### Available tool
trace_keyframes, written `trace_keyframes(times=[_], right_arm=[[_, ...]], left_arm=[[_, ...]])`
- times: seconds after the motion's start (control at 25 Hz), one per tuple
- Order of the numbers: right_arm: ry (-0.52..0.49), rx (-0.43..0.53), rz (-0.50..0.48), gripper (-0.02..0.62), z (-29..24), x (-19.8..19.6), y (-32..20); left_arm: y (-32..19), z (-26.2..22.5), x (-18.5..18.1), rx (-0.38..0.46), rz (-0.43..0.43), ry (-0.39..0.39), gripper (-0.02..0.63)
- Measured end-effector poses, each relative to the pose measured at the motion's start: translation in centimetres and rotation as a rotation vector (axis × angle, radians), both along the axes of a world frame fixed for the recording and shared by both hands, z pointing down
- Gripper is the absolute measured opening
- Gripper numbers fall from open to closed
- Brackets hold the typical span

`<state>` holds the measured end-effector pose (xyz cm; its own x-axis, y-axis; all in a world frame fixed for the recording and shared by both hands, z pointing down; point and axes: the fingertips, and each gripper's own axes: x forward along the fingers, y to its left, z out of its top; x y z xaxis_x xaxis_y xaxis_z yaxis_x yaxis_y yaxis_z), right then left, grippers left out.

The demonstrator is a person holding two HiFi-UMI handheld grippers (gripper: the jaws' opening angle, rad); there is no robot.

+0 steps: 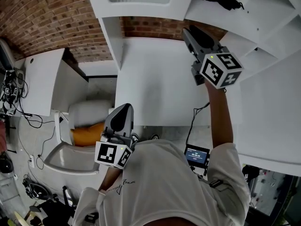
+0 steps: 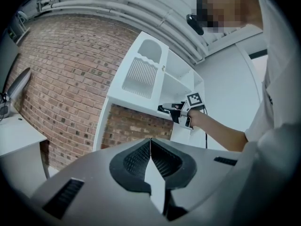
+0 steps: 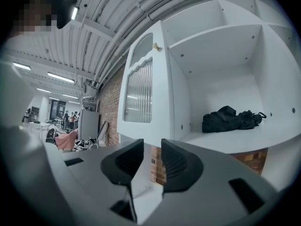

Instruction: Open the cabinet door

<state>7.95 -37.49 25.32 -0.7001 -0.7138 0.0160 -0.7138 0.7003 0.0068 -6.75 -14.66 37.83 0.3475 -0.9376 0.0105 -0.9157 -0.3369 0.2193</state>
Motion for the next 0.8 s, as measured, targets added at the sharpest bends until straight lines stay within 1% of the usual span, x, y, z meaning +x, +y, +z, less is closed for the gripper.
trace_keyframes(times=[0.2,0.36,0.8], right_arm=[[-0.008,0.002,0.025,0.129,-0.2,-0.1,-2.0],[-0.028,-0.016,0.021,0.129,-0.5,-0.5,-3.3],[-0.004,-0.026,0.040,0.149,0.2,-1.0,-6.0]], left_arm=[[-0.3,0.4,-0.6,-0.011,-0.015,-0.016,0.017],[-0.7,0.6,-1.1,-0.015,-0.026,-0.016,0.017],[-1.1,1.0,-2.0,-0.025,-0.047,-0.017,0.017]])
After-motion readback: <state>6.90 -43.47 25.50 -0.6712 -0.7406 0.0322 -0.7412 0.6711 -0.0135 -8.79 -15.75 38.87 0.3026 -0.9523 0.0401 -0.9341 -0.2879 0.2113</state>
